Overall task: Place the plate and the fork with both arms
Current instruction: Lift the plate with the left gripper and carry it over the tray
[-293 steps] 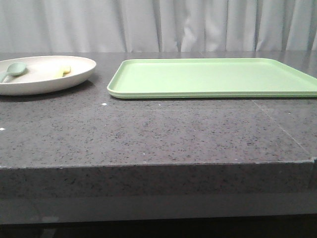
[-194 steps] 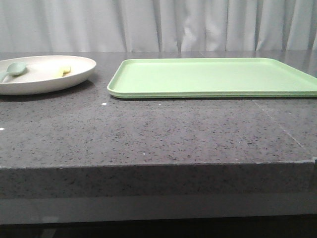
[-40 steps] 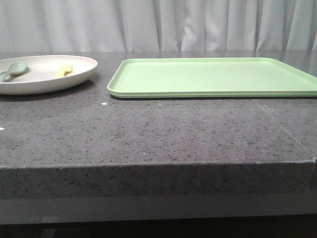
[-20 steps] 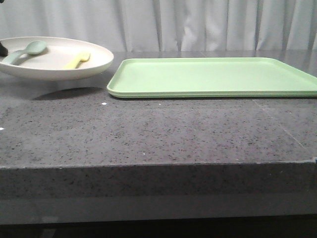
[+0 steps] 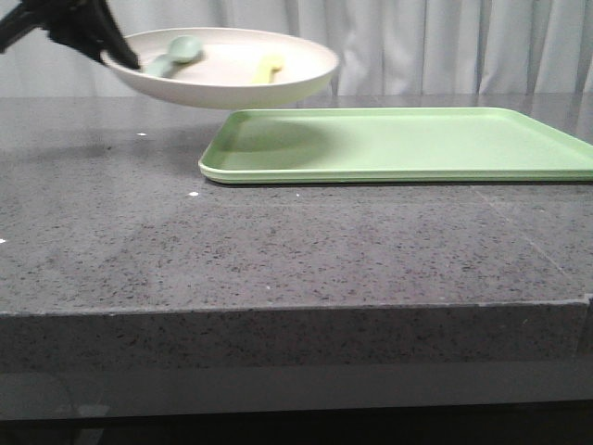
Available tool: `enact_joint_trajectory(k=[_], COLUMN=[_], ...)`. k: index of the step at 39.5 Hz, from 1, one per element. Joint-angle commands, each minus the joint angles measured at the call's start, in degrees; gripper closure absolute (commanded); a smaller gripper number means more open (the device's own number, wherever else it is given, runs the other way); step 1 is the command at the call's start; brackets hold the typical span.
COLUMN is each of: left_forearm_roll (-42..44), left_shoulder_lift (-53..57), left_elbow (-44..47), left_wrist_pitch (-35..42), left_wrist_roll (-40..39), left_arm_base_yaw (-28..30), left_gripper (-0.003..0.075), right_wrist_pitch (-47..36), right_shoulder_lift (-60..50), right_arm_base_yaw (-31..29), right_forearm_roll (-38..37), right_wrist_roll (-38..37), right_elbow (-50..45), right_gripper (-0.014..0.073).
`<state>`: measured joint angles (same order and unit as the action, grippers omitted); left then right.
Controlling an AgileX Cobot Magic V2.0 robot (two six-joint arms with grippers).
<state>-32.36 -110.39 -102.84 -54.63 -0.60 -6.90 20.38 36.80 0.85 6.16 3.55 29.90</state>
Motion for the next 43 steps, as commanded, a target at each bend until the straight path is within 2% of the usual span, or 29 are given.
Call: enact_joint_trajectory(k=[1,9,28,37,43], left_forearm_roll=[-2.7,2.4,2.4,2.4,2.9], left_shoulder_lift=[3.2,3.1,2.9,-2.1,-4.8], left_elbow=[-2.1,-2.1,-2.2,-7.5,-9.3], left_wrist_pitch=[5.4,9.1,11.5,9.4,10.8], left_wrist_roll=[-3.0,-9.1,-13.7,-14.8,-17.6], left_arm_base_yaw=[-3.0,-7.6,-11.4,-14.0,-15.9], left_gripper=[0.0738,0.0738,0.0738,0.0738,0.0738], right_wrist_pitch=[-4.2,-4.2,-4.2,-4.2,-4.2], right_shoulder_lift=[0.3,0.3,0.3,0.3,0.3], right_arm_base_yaw=[0.0,0.0,0.0,0.0,0.0], right_forearm_roll=[0.1,0.1,0.1,0.1,0.1], right_wrist_roll=[0.2,0.2,0.2,0.2,0.2], right_elbow=[2.1,2.1,2.1,2.1,2.1], right_gripper=[-0.0061,-0.0061,-0.0061,-0.0061,-0.0061])
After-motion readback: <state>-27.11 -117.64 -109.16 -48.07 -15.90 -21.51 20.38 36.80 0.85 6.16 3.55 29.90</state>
